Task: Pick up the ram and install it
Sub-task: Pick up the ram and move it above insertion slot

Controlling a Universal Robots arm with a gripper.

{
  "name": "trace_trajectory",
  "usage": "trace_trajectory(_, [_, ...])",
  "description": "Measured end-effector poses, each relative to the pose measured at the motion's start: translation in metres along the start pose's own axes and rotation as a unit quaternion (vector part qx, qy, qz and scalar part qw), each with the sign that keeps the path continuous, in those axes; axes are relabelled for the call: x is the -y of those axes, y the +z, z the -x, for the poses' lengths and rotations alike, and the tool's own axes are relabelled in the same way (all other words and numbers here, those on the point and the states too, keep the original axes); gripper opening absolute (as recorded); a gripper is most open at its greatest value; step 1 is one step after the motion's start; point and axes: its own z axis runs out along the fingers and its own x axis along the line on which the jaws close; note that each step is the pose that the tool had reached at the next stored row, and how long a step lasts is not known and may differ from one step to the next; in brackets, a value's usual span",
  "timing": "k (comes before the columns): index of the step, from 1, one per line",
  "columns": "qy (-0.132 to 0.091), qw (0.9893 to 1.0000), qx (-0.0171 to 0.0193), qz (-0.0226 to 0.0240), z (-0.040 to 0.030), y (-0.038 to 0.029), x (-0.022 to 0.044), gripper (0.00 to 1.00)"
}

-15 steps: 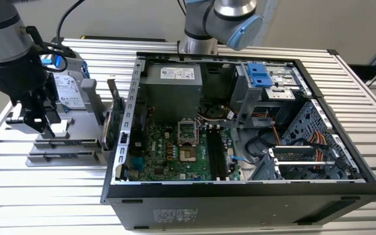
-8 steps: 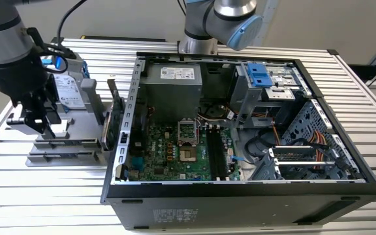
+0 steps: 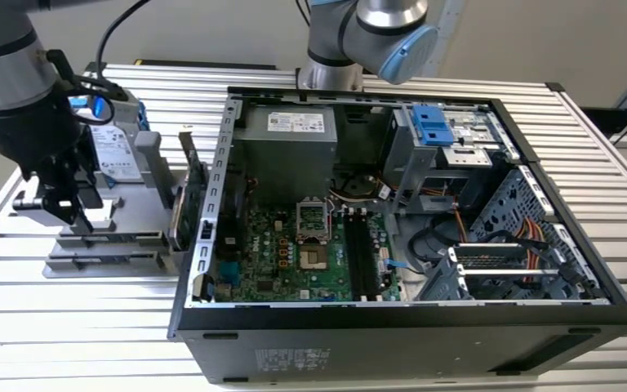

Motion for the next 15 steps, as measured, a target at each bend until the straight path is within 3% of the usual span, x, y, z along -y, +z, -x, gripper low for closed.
trace_trajectory(15, [0.001, 1.0, 0.0002, 0.0011, -0.0024, 0.006, 0.0, 1.0])
